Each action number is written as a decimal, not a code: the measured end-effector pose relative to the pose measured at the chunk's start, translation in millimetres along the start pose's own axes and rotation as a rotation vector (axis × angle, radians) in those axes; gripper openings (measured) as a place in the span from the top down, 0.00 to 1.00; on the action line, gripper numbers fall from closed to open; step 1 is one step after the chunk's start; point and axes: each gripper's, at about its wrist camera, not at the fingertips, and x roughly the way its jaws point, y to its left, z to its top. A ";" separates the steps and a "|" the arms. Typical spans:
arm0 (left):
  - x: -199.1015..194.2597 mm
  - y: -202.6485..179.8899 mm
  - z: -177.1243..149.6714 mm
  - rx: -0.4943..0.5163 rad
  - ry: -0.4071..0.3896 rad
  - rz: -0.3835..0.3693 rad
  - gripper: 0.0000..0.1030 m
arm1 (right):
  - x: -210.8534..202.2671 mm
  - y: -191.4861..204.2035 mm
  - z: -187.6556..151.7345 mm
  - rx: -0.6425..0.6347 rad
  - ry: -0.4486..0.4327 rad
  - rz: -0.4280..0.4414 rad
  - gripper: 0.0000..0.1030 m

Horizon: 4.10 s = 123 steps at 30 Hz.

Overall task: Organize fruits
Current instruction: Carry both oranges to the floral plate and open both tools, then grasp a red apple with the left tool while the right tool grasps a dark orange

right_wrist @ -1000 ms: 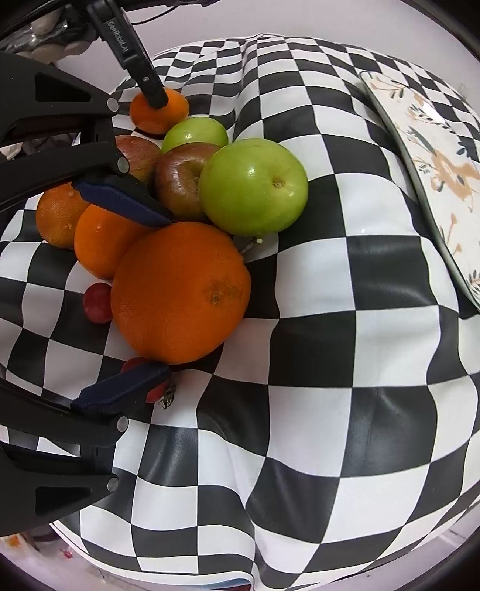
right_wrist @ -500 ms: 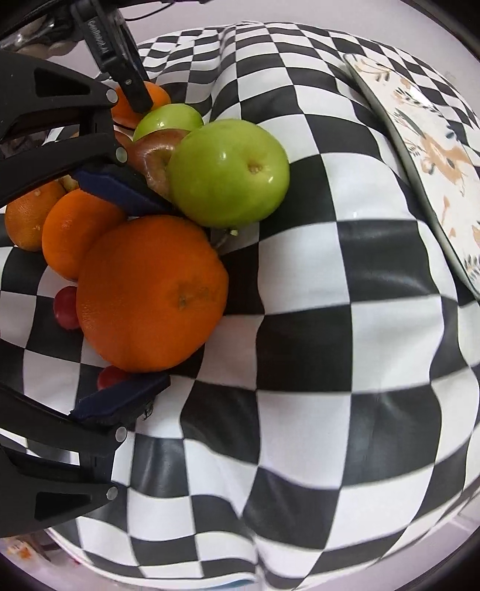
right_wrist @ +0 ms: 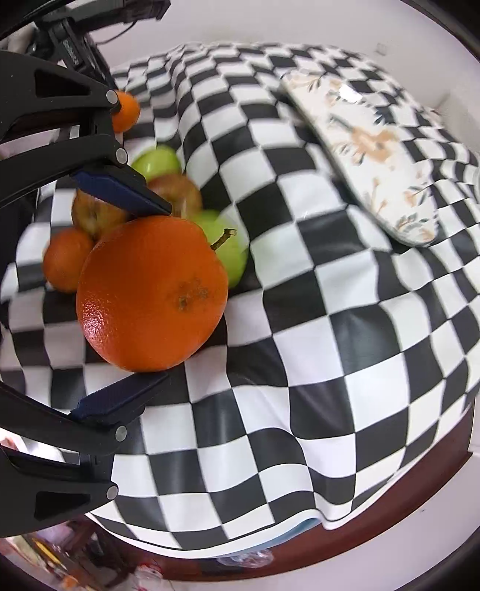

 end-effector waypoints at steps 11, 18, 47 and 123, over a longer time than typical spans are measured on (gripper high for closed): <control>-109.4 -32.9 132.2 0.090 -0.166 -0.087 0.43 | -85.6 76.4 62.4 -0.076 -0.120 0.181 0.18; -74.6 -55.9 224.4 0.091 -0.120 -0.047 0.43 | -62.9 112.1 155.1 -0.094 -0.164 0.135 0.18; -79.4 -24.2 270.8 0.124 -0.147 0.236 0.12 | -9.7 87.6 243.5 -0.194 -0.035 -0.016 0.04; 83.8 -32.5 17.7 0.081 0.248 -0.074 0.34 | -2.9 -61.5 -58.4 0.172 0.171 0.180 0.24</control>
